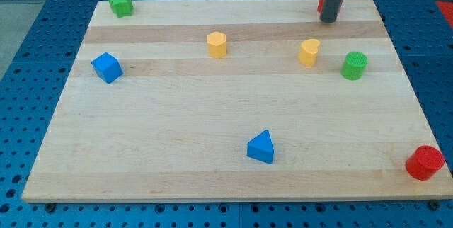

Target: Slide the yellow hexagon right a bit

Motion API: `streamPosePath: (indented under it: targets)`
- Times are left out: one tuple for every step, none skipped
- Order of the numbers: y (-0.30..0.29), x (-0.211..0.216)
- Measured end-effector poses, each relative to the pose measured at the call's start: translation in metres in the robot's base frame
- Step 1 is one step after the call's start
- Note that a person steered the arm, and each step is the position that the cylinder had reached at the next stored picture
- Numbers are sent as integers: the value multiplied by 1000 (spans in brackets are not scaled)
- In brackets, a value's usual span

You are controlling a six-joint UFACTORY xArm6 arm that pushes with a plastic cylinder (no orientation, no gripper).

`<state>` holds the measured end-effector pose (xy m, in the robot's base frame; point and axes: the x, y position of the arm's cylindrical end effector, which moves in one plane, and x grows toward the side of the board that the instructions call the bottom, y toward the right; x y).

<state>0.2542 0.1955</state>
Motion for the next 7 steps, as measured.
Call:
streamPosePath:
  targets:
    - [4, -16]
    - [4, -2]
    - [1, 41]
    - [-21, 67]
    - [-26, 67]
    - [-28, 67]
    - [-65, 67]
